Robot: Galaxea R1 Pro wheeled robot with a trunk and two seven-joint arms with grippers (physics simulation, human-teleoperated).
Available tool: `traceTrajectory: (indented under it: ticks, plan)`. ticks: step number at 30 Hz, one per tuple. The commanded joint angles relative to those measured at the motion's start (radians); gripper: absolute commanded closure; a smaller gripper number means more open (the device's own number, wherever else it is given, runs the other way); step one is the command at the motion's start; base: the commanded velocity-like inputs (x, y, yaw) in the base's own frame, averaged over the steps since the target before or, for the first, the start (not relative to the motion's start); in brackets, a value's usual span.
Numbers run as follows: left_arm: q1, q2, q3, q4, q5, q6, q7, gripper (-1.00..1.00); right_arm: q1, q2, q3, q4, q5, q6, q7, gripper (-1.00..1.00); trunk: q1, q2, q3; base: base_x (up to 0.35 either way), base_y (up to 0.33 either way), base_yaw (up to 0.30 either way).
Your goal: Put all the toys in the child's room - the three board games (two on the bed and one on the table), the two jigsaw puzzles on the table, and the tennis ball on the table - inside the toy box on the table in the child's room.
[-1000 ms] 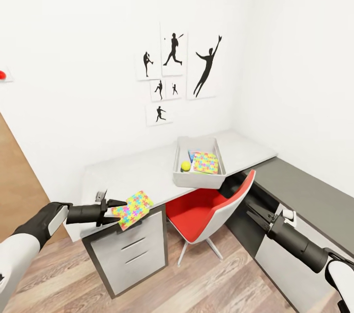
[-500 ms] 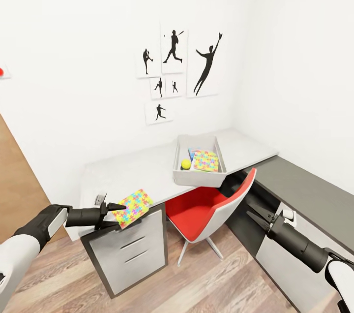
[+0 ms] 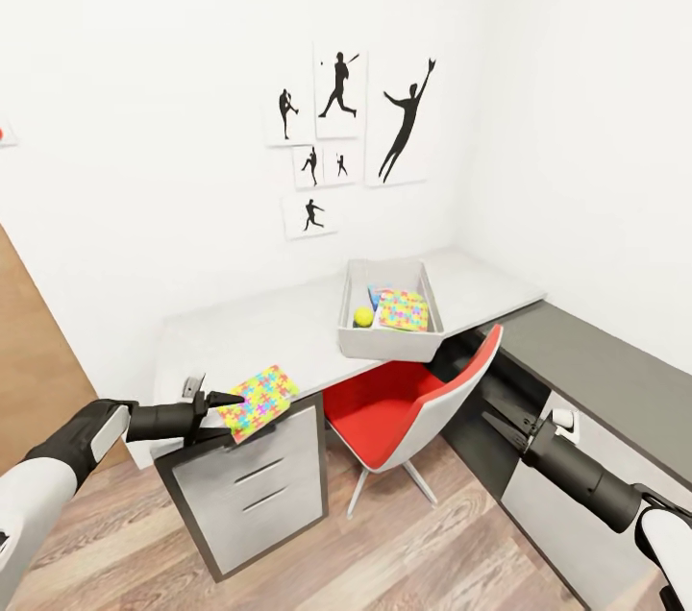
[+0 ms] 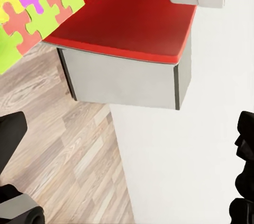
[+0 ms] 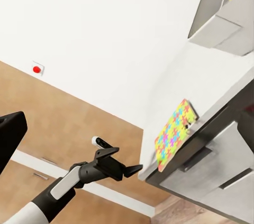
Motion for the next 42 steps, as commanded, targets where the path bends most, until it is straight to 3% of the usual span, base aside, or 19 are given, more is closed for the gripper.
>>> traceTrajectory:
  ticks: [1, 42]
  plan:
    - [-0.001, 0.001, -0.006, 0.0, 0.004, 0.003, -0.003, -1.0, -0.001, 0.001, -0.001, 0.0, -0.002, 0.006, 0.001, -1.0, 0.004, -0.008, -0.004, 0.0, 0.0, 0.0]
    - [-0.001, 0.0, -0.005, 0.0, 0.004, 0.003, -0.003, -1.0, -0.001, 0.001, -0.001, 0.0, 0.0, 0.006, 0.0, -1.0, 0.161, -0.295, -0.133, 0.0, 0.0, 0.0]
